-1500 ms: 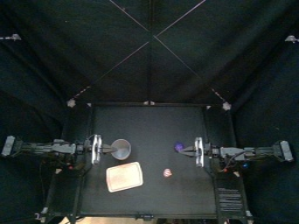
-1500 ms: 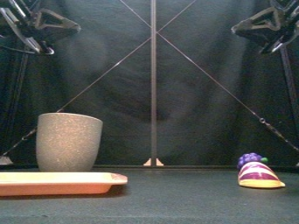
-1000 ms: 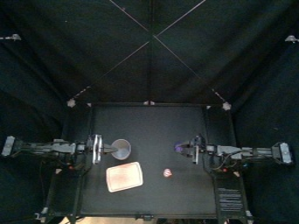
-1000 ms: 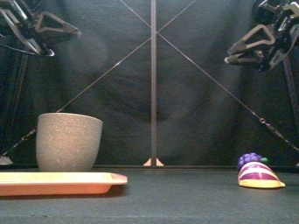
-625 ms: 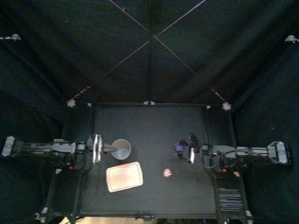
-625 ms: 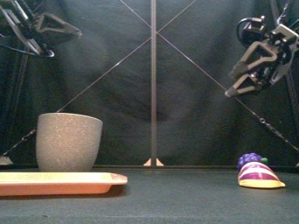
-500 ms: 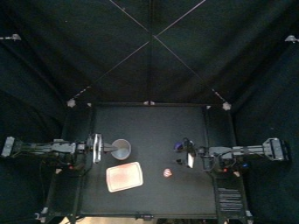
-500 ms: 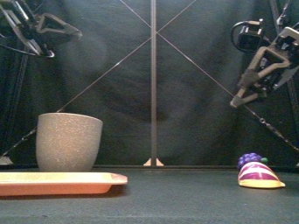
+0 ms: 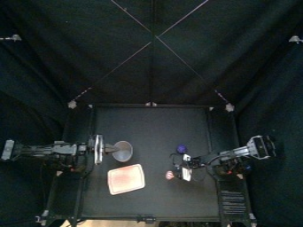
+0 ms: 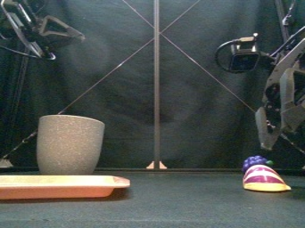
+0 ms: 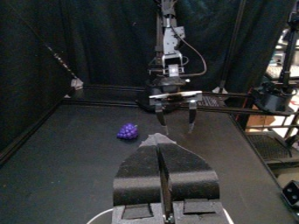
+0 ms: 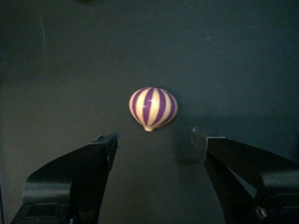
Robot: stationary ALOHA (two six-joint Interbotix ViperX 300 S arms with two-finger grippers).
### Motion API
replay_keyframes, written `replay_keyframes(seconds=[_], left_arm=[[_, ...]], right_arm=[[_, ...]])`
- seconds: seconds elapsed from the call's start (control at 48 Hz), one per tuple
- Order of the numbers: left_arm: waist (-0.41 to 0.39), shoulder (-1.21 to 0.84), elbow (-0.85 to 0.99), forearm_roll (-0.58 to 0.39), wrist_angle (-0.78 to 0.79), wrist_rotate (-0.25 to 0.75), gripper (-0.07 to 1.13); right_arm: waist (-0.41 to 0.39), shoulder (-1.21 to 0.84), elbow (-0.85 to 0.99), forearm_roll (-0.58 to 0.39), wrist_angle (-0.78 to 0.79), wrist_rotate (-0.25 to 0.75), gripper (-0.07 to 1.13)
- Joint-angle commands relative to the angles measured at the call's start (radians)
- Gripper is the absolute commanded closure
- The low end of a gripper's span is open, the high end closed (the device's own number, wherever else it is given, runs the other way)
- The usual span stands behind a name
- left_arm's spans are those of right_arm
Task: Pick the onion then place it in the grey bowl
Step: Pick the onion
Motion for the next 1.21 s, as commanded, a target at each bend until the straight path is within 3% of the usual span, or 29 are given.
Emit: replay_keyframes(seconds=[0.021, 0.25, 0.854, 1.208], left_arm=[[0.003, 0.006, -0.020, -0.002, -0.005, 0.002, 0.96], [0.006, 0.005, -0.015, -0.002, -0.005, 0.003, 0.96], [0.008, 0.005, 0.020, -0.002, -0.005, 0.003, 0.96], [0.009, -0.003, 0.031, -0.002, 0.003, 0.005, 0.96]], right_arm=[[0.028, 0.091, -0.081, -0.014, 0.026, -0.003, 0.05], [0.028, 0.230, -0.163, -0.110, 0.121, 0.002, 0.05], [0.009, 0.318, -0.230, -0.087, 0.092, 0.005, 0.07], [0.009, 0.342, -0.245, -0.087, 0.124, 0.002, 0.24]])
